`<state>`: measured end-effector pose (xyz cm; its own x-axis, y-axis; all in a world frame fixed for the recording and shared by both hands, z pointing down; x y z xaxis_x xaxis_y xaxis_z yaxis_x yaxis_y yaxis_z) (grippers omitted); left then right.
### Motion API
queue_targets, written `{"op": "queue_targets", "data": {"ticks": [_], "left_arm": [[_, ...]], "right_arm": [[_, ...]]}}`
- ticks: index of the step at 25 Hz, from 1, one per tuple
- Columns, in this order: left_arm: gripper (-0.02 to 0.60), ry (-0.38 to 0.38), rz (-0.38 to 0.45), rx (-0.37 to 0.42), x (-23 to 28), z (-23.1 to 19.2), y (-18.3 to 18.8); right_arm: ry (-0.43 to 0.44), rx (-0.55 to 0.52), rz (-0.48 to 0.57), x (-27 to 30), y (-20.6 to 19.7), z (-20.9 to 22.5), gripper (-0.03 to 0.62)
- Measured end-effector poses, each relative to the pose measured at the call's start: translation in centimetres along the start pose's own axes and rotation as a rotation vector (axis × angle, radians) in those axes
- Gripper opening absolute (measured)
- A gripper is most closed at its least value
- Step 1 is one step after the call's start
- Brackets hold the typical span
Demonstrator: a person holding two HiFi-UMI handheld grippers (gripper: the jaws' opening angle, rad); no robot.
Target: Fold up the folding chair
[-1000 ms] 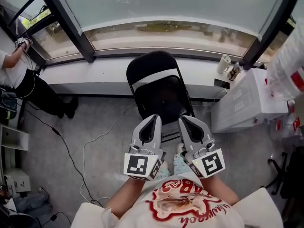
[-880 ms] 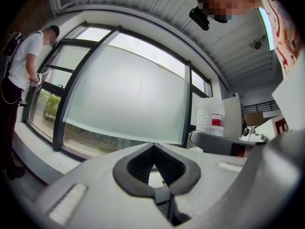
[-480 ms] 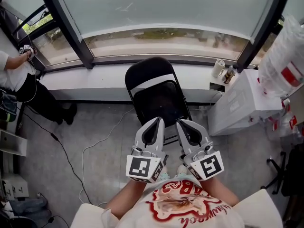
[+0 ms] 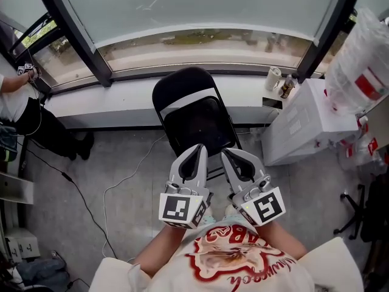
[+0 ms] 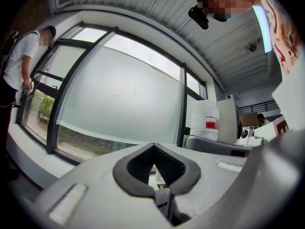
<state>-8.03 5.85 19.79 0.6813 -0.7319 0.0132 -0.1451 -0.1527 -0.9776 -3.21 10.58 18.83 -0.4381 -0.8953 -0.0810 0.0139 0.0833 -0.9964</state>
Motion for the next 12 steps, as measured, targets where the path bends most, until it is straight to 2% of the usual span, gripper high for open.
{"op": "queue_targets", "data": {"ticks": [3, 6, 12], "left_arm": [[0.003, -0.008, 0.005, 0.008, 0.2, 0.1, 0.2], [0.003, -0.01, 0.007, 0.011, 0.2, 0.1, 0.5], [0.003, -0.006, 0.009, 0.011, 0.1, -0.3, 0.6]], "right_arm": [[0.001, -0.007, 0.061, 0.5, 1.4, 0.0, 0.023], [0.004, -0.018, 0.033, 0.6, 1.1, -0.1, 0.023], [0.01, -0.012, 0.051, 1.1, 1.2, -0.4, 0.023]]}}
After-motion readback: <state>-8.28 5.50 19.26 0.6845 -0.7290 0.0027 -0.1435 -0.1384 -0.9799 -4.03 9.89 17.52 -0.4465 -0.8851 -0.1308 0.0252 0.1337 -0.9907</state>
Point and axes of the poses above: the fingertips, and each gripper's own axes: x forward along the fingers, z to its right, y out of its top, the point moved 1 cm from there along -x, backward along the fingers, and after that the axes turned 11 degrees about y, right-handed, at the moved point
